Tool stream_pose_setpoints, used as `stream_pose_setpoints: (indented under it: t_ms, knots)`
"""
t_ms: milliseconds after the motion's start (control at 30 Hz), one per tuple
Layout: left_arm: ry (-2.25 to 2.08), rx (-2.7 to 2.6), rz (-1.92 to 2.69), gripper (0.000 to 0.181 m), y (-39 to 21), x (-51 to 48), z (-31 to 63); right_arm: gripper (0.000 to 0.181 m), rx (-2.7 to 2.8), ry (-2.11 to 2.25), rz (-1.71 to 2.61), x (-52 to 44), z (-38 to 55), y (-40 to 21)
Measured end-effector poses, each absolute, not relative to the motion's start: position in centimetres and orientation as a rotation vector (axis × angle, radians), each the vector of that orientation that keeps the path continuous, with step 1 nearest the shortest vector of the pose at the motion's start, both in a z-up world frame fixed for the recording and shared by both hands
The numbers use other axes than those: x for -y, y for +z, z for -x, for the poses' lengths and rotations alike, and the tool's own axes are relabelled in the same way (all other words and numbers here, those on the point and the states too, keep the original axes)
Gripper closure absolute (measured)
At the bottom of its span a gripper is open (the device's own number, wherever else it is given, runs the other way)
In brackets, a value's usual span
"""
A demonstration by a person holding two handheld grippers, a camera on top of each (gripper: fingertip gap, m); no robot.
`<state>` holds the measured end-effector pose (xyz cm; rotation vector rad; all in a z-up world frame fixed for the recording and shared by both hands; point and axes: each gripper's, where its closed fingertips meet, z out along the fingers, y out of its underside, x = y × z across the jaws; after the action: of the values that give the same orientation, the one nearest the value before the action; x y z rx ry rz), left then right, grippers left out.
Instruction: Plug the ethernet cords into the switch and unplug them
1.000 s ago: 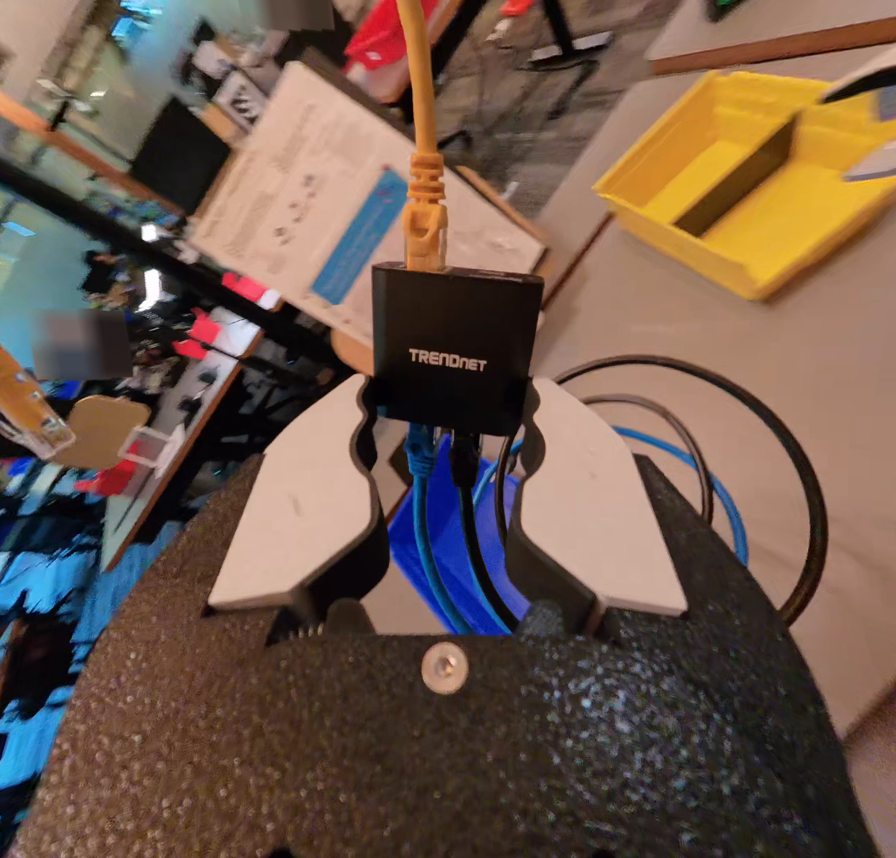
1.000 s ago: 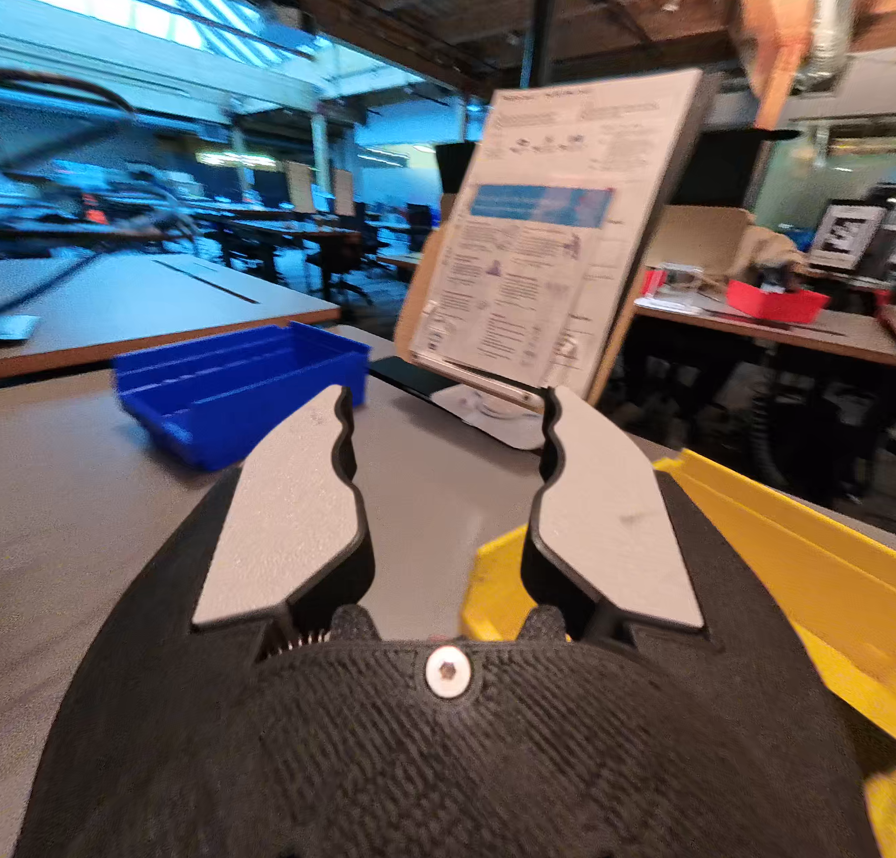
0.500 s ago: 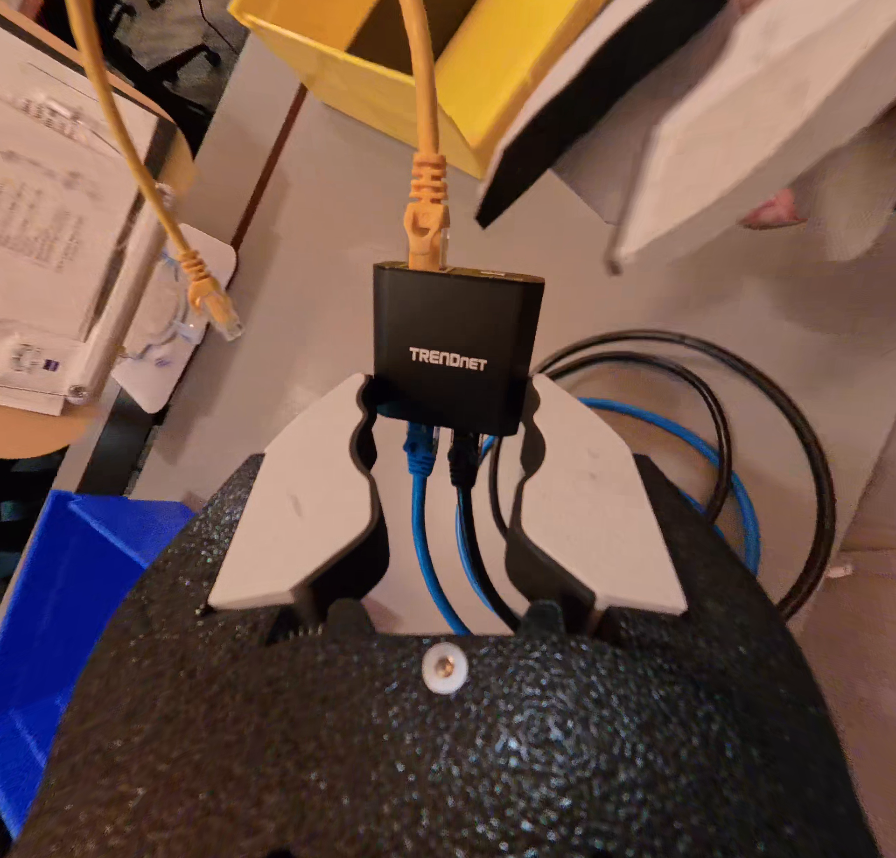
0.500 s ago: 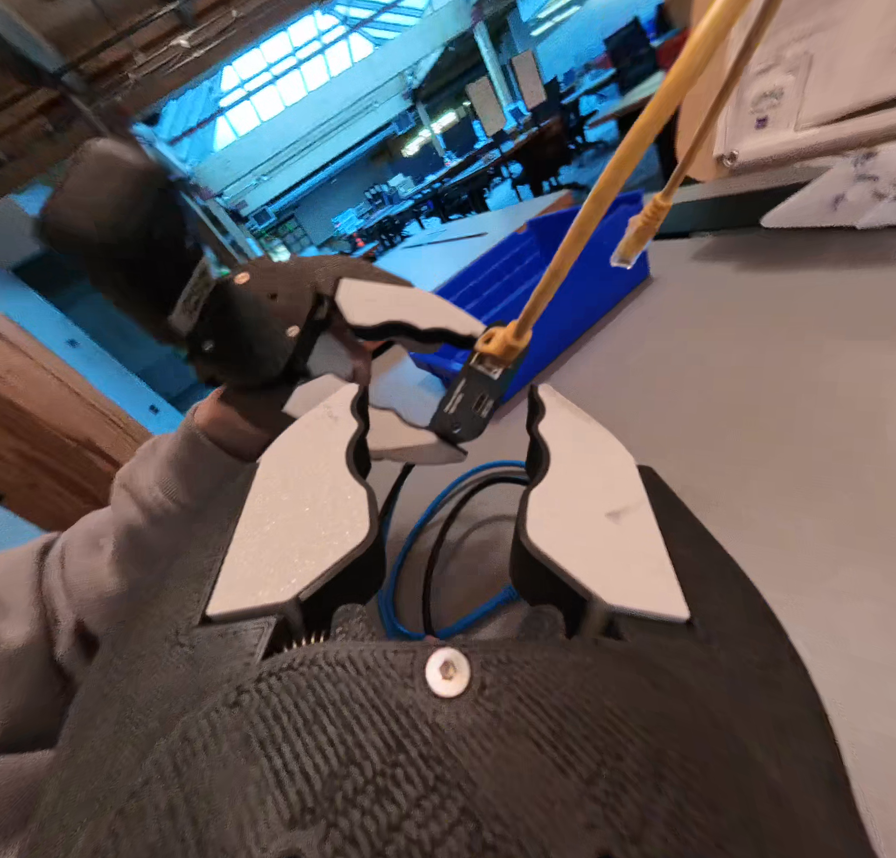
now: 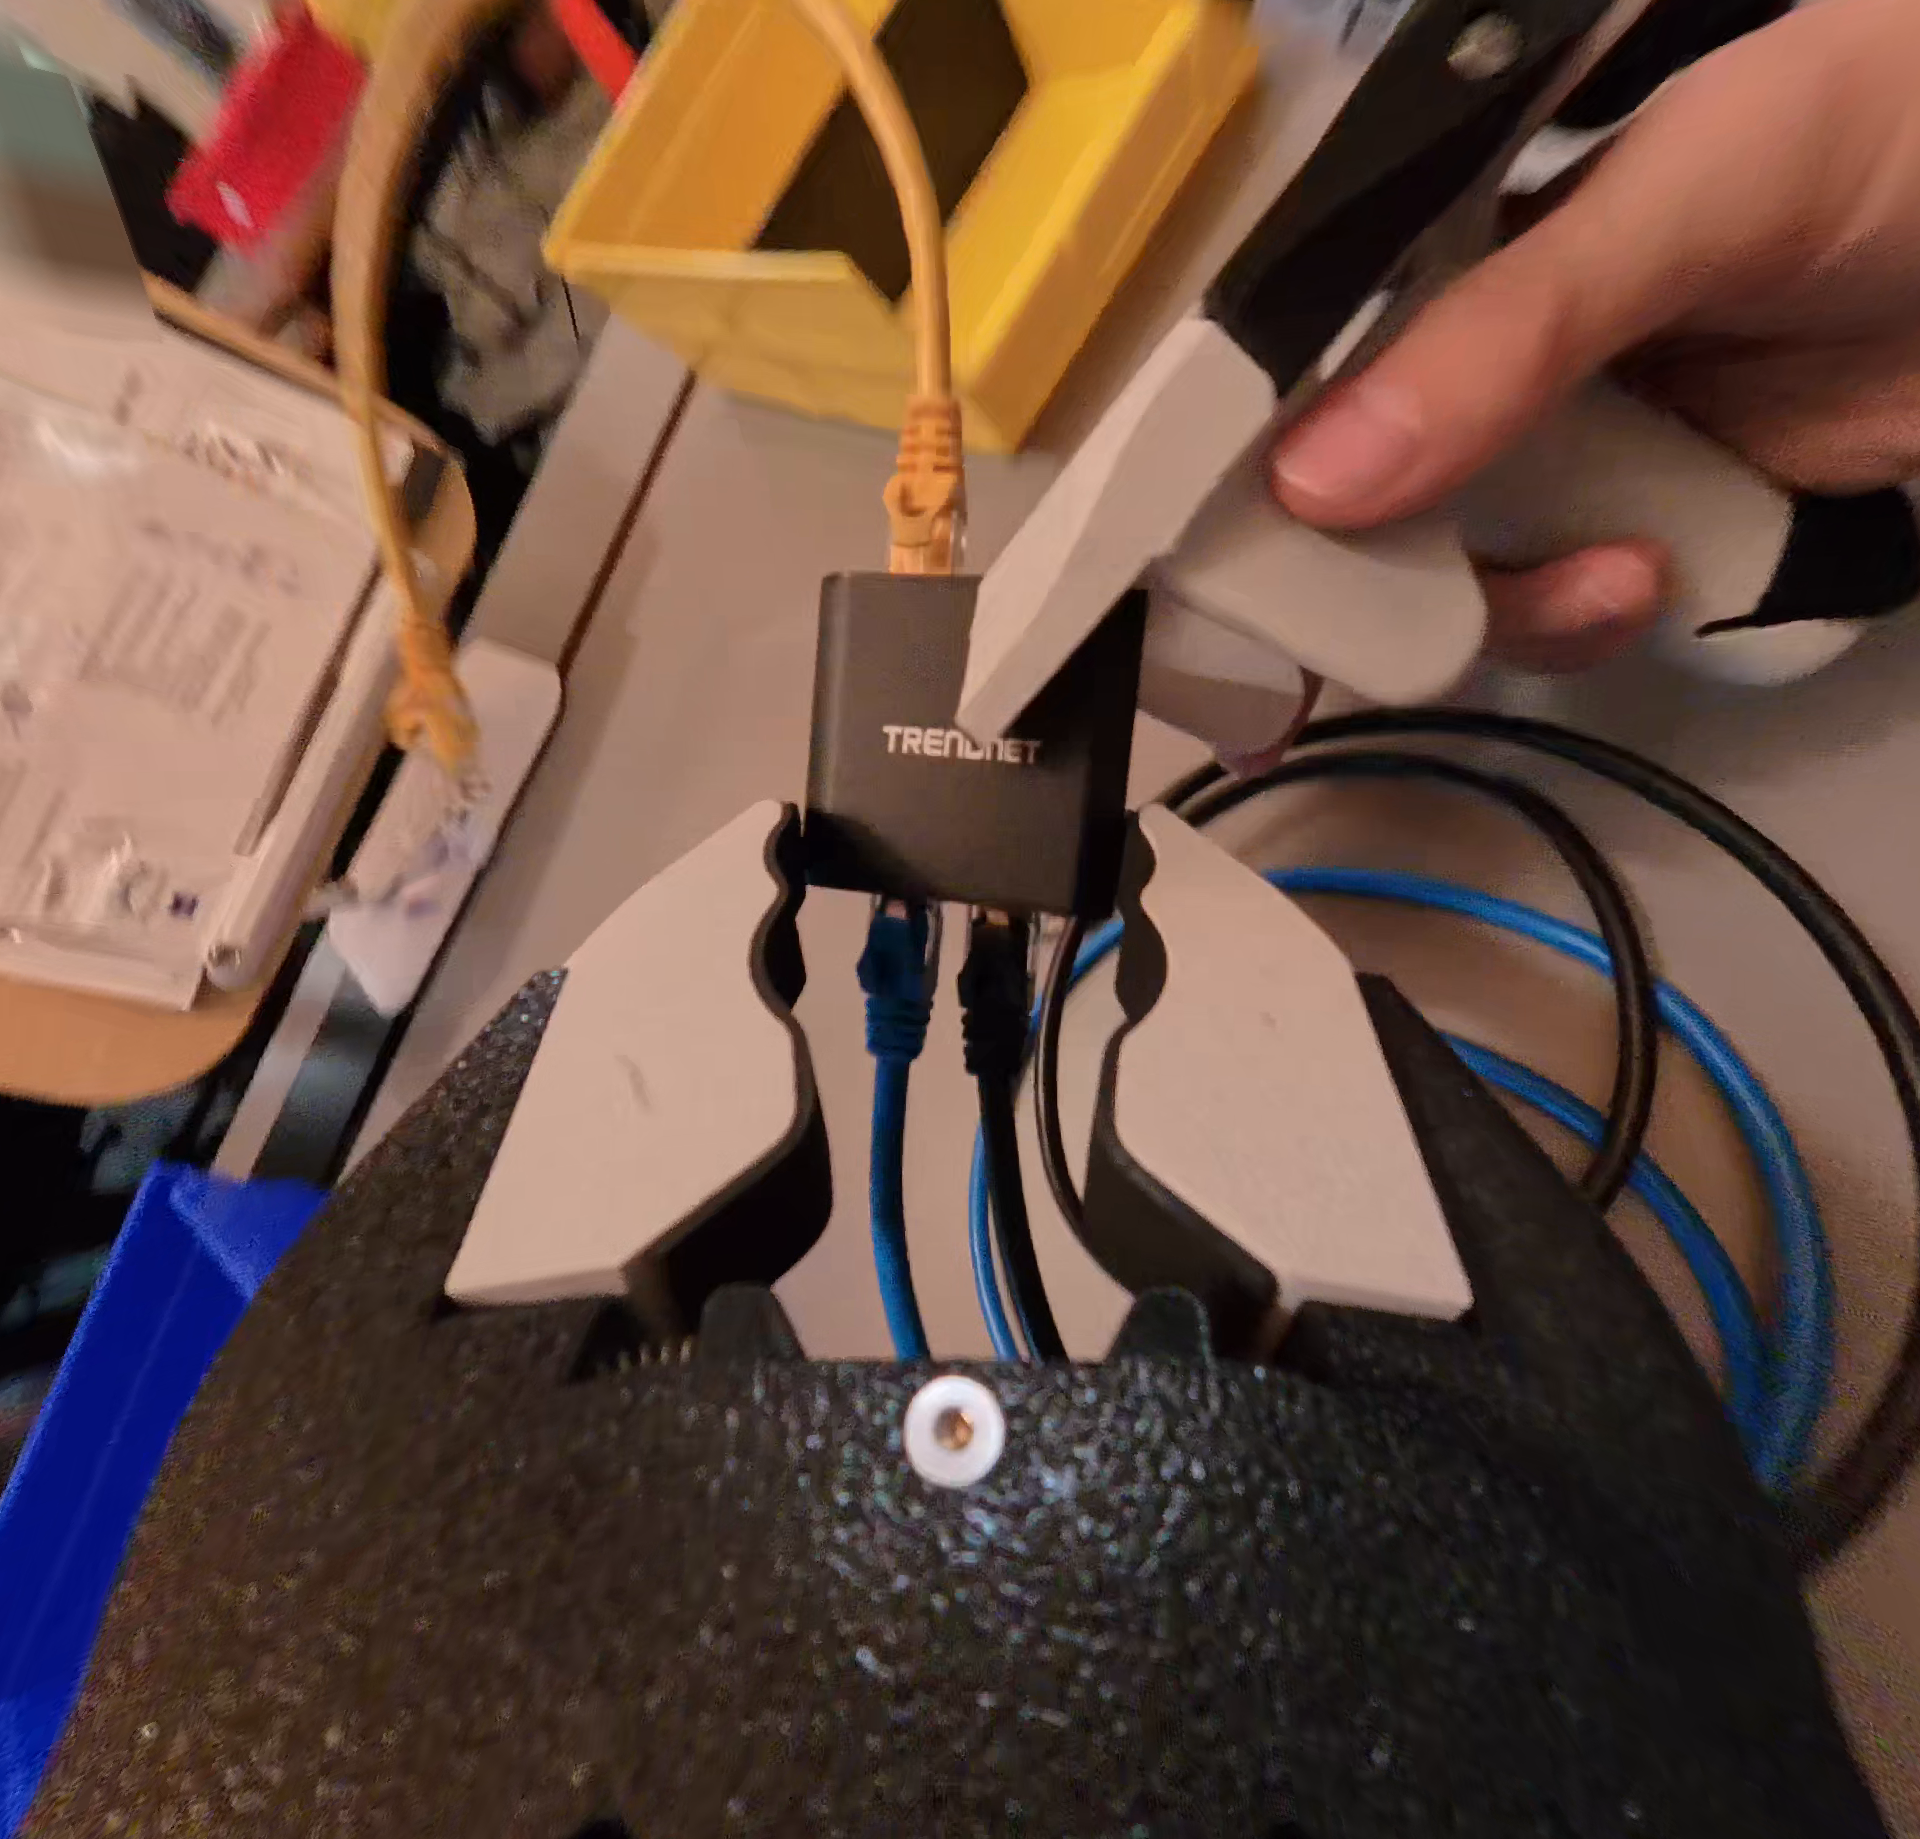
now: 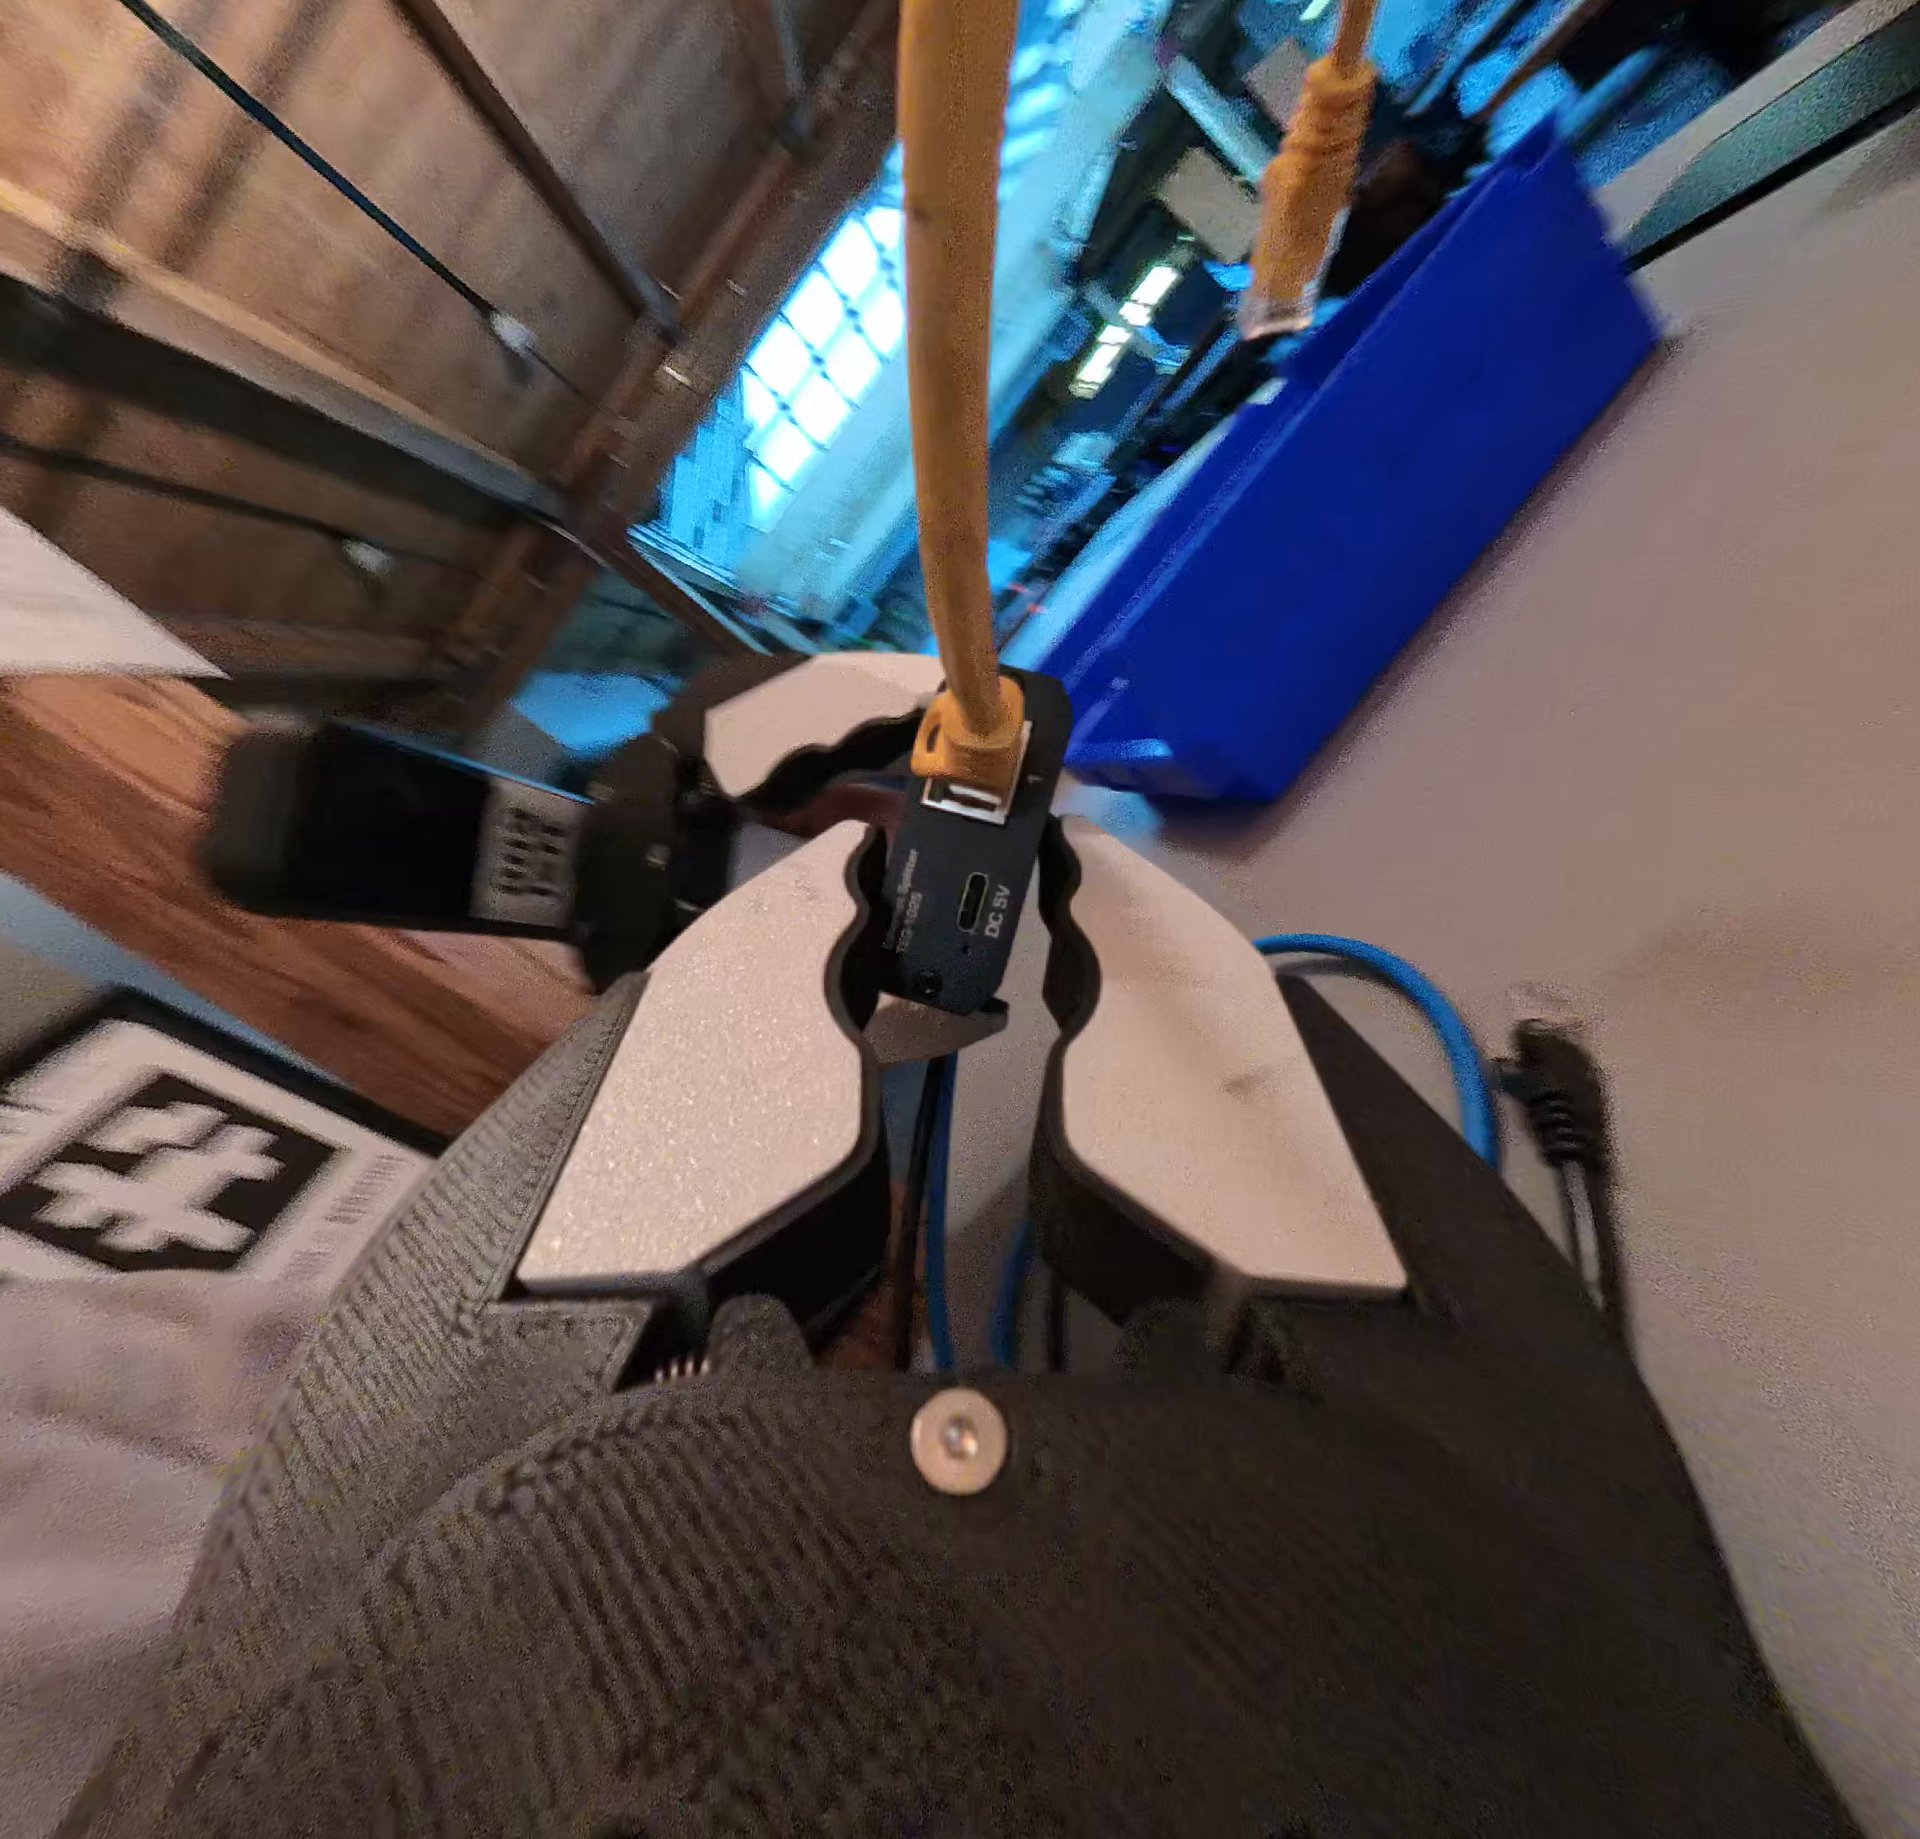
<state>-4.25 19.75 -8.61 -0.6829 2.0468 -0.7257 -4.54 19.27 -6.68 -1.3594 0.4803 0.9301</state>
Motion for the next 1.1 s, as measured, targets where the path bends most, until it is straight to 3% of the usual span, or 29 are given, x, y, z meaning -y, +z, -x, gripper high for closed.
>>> stream_pose_setpoints:
  t_ms: [33,167,300,333,367,467,567,833,1100]
  knots:
    - [-0.817,-2.01,0.624,0.124,-8.0,-19.3,4.4,0.154,-0.49,1.023,1.301,-19.0,4.5,-6.3]
    - [-1.146,-1.956,0.542,0.125,-7.0,-18.4,5.5,0.156,-0.479,1.177,1.242,-18.5,4.9,-6.2]
    - [-1.45,-1.789,0.583,0.104,-5.9,-18.2,5.6,0.157,-0.552,1.243,1.164,-18.5,5.0,-5.8]
    - [-1.469,-1.748,0.546,0.108,-5.6,-18.0,5.8,0.157,-0.595,1.247,1.153,-18.7,4.9,-6.1]
    - [-1.457,-1.723,0.517,0.115,-5.5,-17.9,5.8,0.157,-0.646,1.239,1.125,-18.8,4.6,-6.3]
    - [-1.265,-1.777,0.535,0.104,-7.1,-18.6,4.8,0.157,-0.739,1.15,1.109,-19.1,4.0,-7.1]
    - [-1.161,-1.822,0.555,0.113,-8.2,-18.6,4.4,0.157,-0.79,1.084,1.087,-19.2,3.4,-7.2]
    - [-0.895,-1.946,0.655,0.113,-8.2,-20.1,5.2,0.157,-0.784,0.872,1.152,-19.3,2.9,-7.4]
    - [-1.01,-1.889,0.768,0.118,-9.4,-19.1,4.1,0.158,-0.793,0.864,1.133,-19.6,4.1,-6.3]
